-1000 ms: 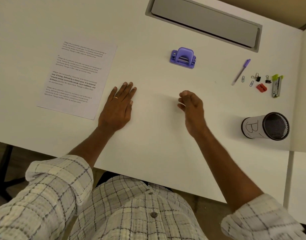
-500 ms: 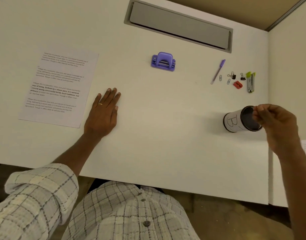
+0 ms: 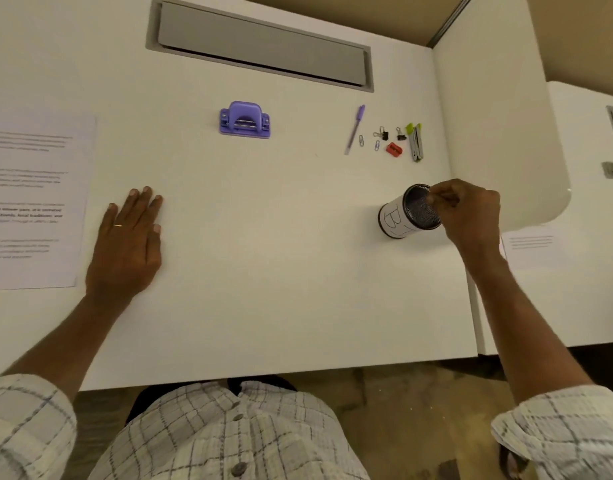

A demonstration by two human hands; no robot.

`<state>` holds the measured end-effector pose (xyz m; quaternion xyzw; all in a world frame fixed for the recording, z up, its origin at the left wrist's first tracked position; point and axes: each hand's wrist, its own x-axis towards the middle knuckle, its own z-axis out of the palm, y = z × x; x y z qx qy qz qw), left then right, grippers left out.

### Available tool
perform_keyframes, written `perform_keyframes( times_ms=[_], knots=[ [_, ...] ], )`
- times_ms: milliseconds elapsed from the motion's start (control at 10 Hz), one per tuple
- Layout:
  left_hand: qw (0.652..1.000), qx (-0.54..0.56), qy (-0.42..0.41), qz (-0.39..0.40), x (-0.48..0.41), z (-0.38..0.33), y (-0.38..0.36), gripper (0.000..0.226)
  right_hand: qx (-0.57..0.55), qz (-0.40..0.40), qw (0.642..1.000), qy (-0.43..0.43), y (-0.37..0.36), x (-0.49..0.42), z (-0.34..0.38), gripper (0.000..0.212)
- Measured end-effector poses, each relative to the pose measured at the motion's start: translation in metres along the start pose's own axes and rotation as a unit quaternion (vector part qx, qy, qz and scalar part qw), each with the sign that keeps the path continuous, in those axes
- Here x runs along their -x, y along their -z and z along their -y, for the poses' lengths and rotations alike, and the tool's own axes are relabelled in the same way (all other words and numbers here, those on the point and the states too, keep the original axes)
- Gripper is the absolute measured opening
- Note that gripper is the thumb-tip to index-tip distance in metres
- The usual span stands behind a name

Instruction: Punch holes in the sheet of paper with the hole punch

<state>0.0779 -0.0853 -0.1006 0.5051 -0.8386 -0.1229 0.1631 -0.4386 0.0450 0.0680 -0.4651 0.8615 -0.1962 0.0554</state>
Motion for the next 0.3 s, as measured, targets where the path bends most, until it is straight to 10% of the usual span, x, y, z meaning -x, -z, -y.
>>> perform_keyframes(
  times_ms=[300],
  knots=[
    [1.000,-0.008,-0.005,-0.010,-0.001,0.002,-0.003,0.054,0.031,-0.046,0.995,0.088,-0.008,0.016,0.009,0.024]
  ],
)
